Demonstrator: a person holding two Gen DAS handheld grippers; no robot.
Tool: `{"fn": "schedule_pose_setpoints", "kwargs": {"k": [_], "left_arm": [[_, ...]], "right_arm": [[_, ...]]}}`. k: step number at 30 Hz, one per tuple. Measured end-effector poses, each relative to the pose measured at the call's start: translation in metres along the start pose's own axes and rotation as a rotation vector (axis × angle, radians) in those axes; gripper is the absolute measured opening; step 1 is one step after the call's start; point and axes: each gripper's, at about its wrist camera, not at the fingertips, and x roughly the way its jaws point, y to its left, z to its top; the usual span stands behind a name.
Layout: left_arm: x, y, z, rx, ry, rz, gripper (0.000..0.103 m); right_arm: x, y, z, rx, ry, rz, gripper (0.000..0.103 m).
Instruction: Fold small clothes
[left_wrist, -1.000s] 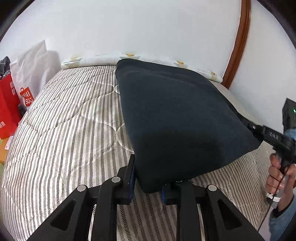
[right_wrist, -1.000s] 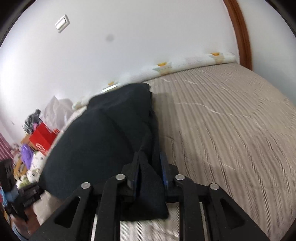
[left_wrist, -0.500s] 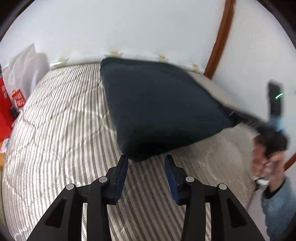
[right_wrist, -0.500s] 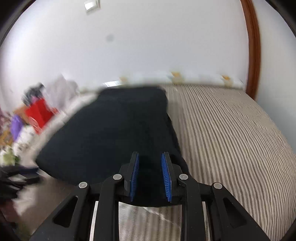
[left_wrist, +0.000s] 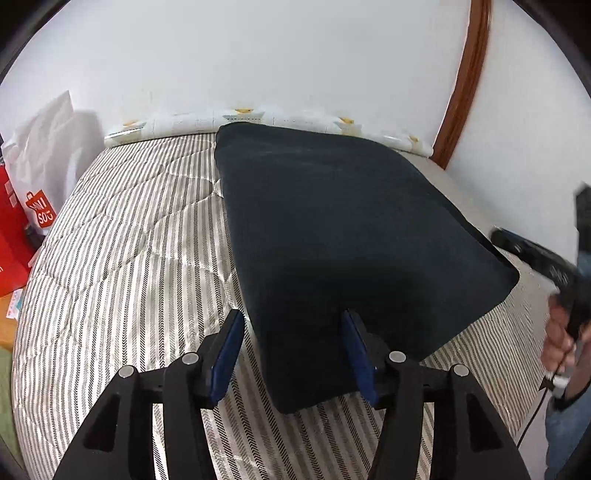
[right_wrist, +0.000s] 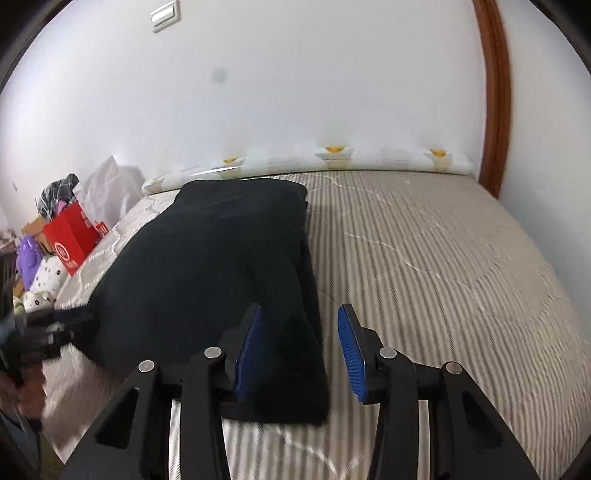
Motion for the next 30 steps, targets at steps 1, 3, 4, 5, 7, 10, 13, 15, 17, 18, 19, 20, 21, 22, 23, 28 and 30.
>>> {"fn": "schedule_pose_setpoints", "kwargs": {"k": [1, 3, 4, 5, 7, 10, 13, 15, 17, 18, 19, 20, 21, 22, 23, 28, 30], "left_arm": [[-0.001, 0.0, -0.001, 0.002, 0.004, -0.006, 0.053], [-0.001, 0.003, 0.0, -0.008, 0.01, -0.02, 0.054], [0.0, 0.005, 0.0, -0.015, 0.013, -0.026, 0.054], [0.001, 0.006, 0.001, -0.02, 0.016, -0.03, 0.055], [0.002, 0.008, 0.001, -0.025, 0.017, -0.037, 0.056], [0.003, 0.011, 0.001, -0.033, 0.017, -0.048, 0.059], [0.003, 0.015, 0.0, -0.05, 0.021, -0.071, 0.06], [0.004, 0.019, 0.0, -0.061, 0.025, -0.089, 0.06], [0.005, 0.02, 0.0, -0.069, 0.026, -0.098, 0.06], [0.006, 0.019, 0.0, -0.069, 0.025, -0.098, 0.06], [0.005, 0.019, 0.0, -0.069, 0.023, -0.095, 0.06], [0.005, 0.019, -0.001, -0.069, 0.021, -0.093, 0.06], [0.003, 0.019, -0.002, -0.068, 0.019, -0.094, 0.06], [0.002, 0.018, -0.003, -0.066, 0.019, -0.096, 0.06], [0.001, 0.018, -0.004, -0.064, 0.017, -0.098, 0.06], [-0.003, 0.016, -0.01, -0.061, 0.015, -0.109, 0.06], [-0.002, 0.015, -0.01, -0.063, 0.019, -0.106, 0.059]], "right_arm": [[0.009, 0.002, 0.008, 0.003, 0.013, 0.015, 0.042], [0.024, 0.007, 0.018, 0.018, 0.032, 0.034, 0.042], [0.033, 0.008, 0.024, 0.038, 0.048, 0.05, 0.042], [0.044, 0.009, 0.029, 0.058, 0.066, 0.073, 0.042], [0.061, 0.009, 0.035, 0.097, 0.11, 0.097, 0.042], [0.085, 0.003, 0.042, 0.179, 0.175, 0.127, 0.022], [0.076, -0.002, 0.048, 0.158, 0.108, 0.177, 0.003], [0.06, -0.014, 0.052, 0.175, 0.019, 0.188, 0.003], [0.06, -0.023, 0.052, 0.208, 0.042, 0.21, 0.003], [0.061, -0.022, 0.052, 0.2, 0.054, 0.199, 0.003], [0.06, -0.018, 0.05, 0.175, 0.064, 0.184, 0.004], [0.058, -0.016, 0.049, 0.154, 0.065, 0.165, 0.004], [0.053, -0.013, 0.048, 0.134, 0.06, 0.141, 0.006], [0.046, -0.012, 0.046, 0.119, 0.045, 0.121, 0.008], [0.042, -0.012, 0.045, 0.116, 0.036, 0.112, 0.008], [0.031, -0.007, 0.025, 0.088, 0.054, 0.12, 0.049], [0.039, -0.004, 0.018, 0.076, 0.078, 0.086, 0.047]]}}
